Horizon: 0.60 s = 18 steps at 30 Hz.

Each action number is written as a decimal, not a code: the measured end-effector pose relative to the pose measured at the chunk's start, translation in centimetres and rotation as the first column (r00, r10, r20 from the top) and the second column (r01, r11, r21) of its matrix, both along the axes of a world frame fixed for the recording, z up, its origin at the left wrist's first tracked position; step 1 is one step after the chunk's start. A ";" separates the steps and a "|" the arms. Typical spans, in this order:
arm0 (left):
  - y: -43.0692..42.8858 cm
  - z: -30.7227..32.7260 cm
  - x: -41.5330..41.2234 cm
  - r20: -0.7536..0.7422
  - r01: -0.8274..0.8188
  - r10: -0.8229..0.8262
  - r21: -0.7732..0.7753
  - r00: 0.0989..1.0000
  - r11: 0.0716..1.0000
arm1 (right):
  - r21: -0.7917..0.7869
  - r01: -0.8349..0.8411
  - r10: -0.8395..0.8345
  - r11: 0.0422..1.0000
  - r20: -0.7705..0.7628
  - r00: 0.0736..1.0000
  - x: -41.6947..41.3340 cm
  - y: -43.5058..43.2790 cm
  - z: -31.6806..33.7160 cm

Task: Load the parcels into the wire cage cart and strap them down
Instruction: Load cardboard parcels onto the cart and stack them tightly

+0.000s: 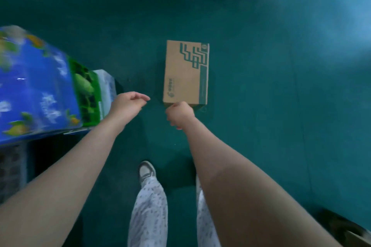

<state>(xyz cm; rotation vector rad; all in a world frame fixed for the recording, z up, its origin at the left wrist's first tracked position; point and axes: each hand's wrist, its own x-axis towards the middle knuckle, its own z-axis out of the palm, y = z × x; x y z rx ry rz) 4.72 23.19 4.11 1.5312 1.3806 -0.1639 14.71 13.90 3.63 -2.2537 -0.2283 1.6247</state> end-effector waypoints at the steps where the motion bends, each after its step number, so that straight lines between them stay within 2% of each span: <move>1: 0.0 -3.0 1.5 -0.008 -0.006 0.006 -0.010 1.000 1.000 | -0.010 -0.003 0.002 1.000 -0.012 1.000 1.2 0.1 -2.4; 5: 0.6 -9.3 4.7 -0.059 -0.029 0.026 -0.037 0.998 0.999 | 0.010 0.043 -0.042 0.999 -0.075 0.996 3.2 1.2 -8.0; 10: 1.3 -18.2 7.8 -0.128 -0.018 0.013 -0.037 0.992 0.999 | -0.113 0.056 -0.063 0.992 -0.054 0.997 5.9 1.2 -16.8; 13: 1.7 -22.2 8.8 -0.168 -0.021 0.015 -0.034 0.986 0.999 | -0.151 0.074 -0.080 0.986 -0.034 0.996 7.5 1.4 -19.9; 18: 1.9 -27.0 9.1 -0.215 -0.055 0.055 0.007 0.975 0.998 | -0.077 0.125 -0.129 0.989 -0.047 0.991 9.5 2.9 -22.5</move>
